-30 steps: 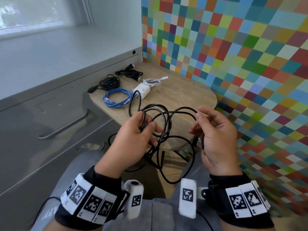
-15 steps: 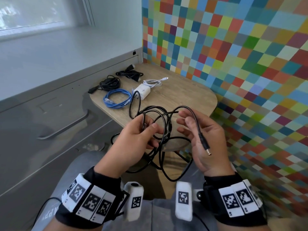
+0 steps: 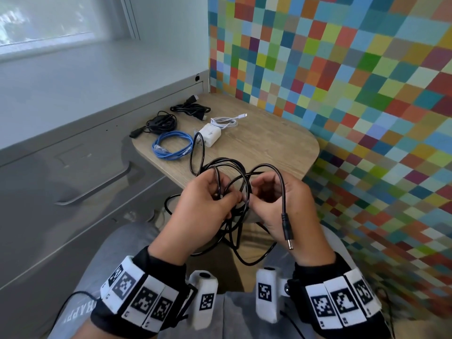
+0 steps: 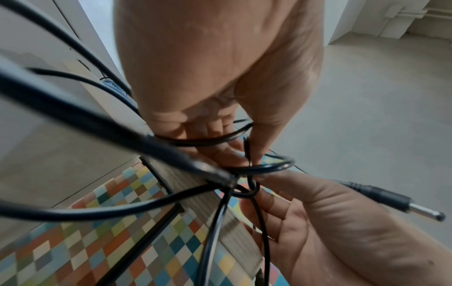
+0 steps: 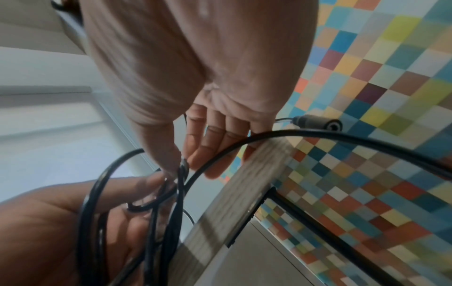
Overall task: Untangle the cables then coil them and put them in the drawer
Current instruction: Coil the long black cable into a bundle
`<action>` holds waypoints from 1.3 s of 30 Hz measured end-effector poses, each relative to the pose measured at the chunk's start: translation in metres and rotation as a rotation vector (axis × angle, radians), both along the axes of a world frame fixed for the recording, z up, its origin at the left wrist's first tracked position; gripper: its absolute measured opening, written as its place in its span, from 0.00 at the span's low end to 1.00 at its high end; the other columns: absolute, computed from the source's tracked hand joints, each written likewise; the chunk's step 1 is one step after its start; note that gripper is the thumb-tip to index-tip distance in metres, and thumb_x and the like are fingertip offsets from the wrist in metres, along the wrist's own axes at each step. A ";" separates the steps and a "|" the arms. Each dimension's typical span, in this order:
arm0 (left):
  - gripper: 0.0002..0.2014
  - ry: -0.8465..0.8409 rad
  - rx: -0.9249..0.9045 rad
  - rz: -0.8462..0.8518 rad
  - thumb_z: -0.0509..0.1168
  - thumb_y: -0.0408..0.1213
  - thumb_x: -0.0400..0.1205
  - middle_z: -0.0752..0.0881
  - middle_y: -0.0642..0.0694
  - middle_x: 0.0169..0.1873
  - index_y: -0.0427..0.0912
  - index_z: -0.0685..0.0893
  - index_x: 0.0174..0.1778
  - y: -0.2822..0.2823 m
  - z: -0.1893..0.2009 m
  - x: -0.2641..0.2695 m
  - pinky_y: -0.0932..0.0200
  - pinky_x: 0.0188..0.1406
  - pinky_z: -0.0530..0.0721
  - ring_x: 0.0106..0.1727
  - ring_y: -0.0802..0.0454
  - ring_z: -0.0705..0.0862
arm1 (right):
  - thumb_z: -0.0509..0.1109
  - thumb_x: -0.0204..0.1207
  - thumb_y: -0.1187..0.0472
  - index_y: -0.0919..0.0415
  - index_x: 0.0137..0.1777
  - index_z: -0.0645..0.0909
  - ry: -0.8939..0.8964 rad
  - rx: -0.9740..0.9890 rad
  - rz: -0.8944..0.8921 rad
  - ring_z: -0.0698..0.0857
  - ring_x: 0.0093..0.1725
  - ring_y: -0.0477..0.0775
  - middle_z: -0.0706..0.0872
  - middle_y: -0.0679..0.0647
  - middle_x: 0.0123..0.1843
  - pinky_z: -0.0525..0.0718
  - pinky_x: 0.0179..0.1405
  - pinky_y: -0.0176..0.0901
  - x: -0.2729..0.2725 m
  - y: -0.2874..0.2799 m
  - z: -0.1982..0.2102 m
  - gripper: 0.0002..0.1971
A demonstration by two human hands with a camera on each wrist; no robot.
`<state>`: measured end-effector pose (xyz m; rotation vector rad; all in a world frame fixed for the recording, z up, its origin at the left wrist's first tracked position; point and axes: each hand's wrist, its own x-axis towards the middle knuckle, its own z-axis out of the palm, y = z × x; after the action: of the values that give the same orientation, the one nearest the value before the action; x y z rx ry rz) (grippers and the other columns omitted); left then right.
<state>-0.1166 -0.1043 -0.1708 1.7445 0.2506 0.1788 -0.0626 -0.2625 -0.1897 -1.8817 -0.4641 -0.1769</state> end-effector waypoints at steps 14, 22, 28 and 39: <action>0.09 0.034 -0.111 0.105 0.62 0.35 0.90 0.74 0.54 0.22 0.35 0.84 0.48 -0.004 -0.005 0.006 0.60 0.21 0.71 0.23 0.54 0.71 | 0.81 0.73 0.65 0.52 0.59 0.93 -0.172 -0.170 -0.042 0.90 0.46 0.38 0.91 0.40 0.44 0.84 0.44 0.24 -0.013 0.002 0.003 0.15; 0.09 0.039 -0.336 0.168 0.61 0.33 0.91 0.75 0.54 0.22 0.39 0.81 0.46 0.008 -0.001 0.008 0.43 0.36 0.74 0.18 0.49 0.72 | 0.73 0.74 0.74 0.54 0.36 0.81 0.167 0.166 -0.041 0.79 0.29 0.41 0.83 0.42 0.30 0.77 0.29 0.33 -0.003 -0.013 0.007 0.13; 0.10 0.033 -0.358 0.126 0.64 0.34 0.90 0.74 0.49 0.26 0.42 0.81 0.42 0.011 -0.002 0.004 0.50 0.31 0.75 0.20 0.48 0.73 | 0.63 0.68 0.72 0.53 0.36 0.78 0.349 0.500 0.084 0.86 0.43 0.56 0.82 0.50 0.33 0.85 0.55 0.50 0.004 -0.015 0.003 0.12; 0.06 0.001 -0.333 0.010 0.68 0.36 0.88 0.83 0.51 0.28 0.44 0.90 0.53 0.012 0.000 -0.001 0.54 0.29 0.82 0.25 0.48 0.80 | 0.61 0.76 0.65 0.57 0.34 0.73 0.425 0.977 0.150 0.79 0.39 0.57 0.73 0.52 0.33 0.84 0.59 0.61 0.002 -0.013 0.012 0.09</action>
<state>-0.1174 -0.0927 -0.1704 1.4132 0.2736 0.1345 -0.0602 -0.2756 -0.1775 -0.8812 -0.1604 0.0945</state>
